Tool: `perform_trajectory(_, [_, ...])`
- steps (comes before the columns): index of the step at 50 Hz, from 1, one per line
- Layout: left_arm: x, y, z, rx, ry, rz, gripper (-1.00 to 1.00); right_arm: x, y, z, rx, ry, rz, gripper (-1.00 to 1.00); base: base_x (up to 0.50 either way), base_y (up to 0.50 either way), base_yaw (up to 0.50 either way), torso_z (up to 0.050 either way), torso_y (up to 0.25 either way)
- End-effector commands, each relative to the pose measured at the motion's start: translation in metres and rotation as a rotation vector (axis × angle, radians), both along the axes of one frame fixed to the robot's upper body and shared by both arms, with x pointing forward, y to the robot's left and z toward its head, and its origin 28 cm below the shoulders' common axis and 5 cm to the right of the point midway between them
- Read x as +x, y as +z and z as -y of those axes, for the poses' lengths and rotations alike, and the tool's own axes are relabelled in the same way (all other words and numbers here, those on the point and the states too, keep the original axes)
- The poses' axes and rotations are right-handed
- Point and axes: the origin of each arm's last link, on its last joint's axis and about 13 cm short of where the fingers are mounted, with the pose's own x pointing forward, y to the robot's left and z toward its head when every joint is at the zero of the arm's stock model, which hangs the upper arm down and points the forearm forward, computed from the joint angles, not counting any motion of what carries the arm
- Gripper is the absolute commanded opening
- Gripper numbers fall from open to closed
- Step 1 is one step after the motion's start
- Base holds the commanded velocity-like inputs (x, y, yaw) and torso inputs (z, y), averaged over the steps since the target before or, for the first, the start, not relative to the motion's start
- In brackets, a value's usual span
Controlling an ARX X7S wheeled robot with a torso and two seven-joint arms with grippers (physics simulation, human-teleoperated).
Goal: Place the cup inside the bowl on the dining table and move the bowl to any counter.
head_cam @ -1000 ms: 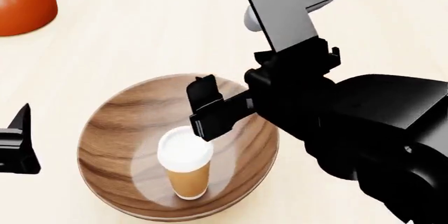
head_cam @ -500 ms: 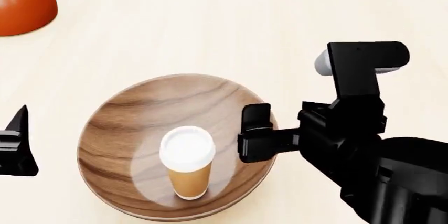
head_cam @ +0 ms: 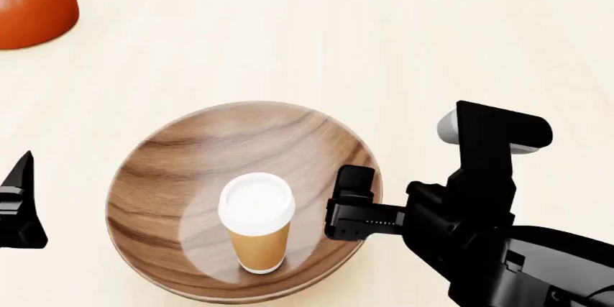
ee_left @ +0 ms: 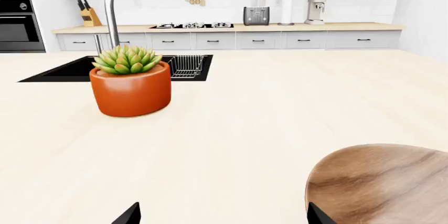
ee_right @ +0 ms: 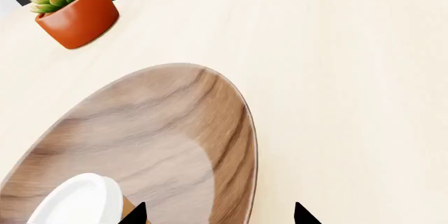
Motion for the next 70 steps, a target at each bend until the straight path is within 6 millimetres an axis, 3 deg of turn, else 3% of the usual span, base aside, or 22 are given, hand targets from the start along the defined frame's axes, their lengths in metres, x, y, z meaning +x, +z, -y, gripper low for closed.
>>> perform_trajectory(1, [0.001, -0.002, 0.002, -0.006, 0.001, -0.004, 1.0, 0.007, -0.013, -0.005, 0.039, -0.025, -0.047, 1.0, 0.0, 0.0, 0.0, 0.0, 0.0])
perform_trajectory(28, [-0.001, -0.006, -0.001, -0.013, 0.003, -0.009, 1.0, 0.014, -0.029, -0.015, 0.0, -0.005, -0.096, 1.0, 0.0, 0.0, 0.0, 0.0, 0.0])
perform_trajectory(53, [-0.001, -0.009, 0.001, -0.019, 0.004, -0.015, 1.0, 0.014, -0.029, -0.018, 0.009, 0.007, -0.098, 1.0, 0.0, 0.0, 0.0, 0.0, 0.0])
perform_trajectory(54, [-0.001, -0.009, 0.001, -0.02, 0.004, -0.015, 1.0, 0.014, -0.029, -0.018, 0.009, 0.008, -0.097, -1.0, 0.0, 0.0, 0.0, 0.0, 0.0])
perform_trajectory(70, [0.002, -0.01, 0.002, -0.026, 0.001, -0.015, 1.0, 0.018, -0.023, -0.019, 0.071, 0.001, -0.093, -1.0, 0.0, 0.0, 0.0, 0.0, 0.0])
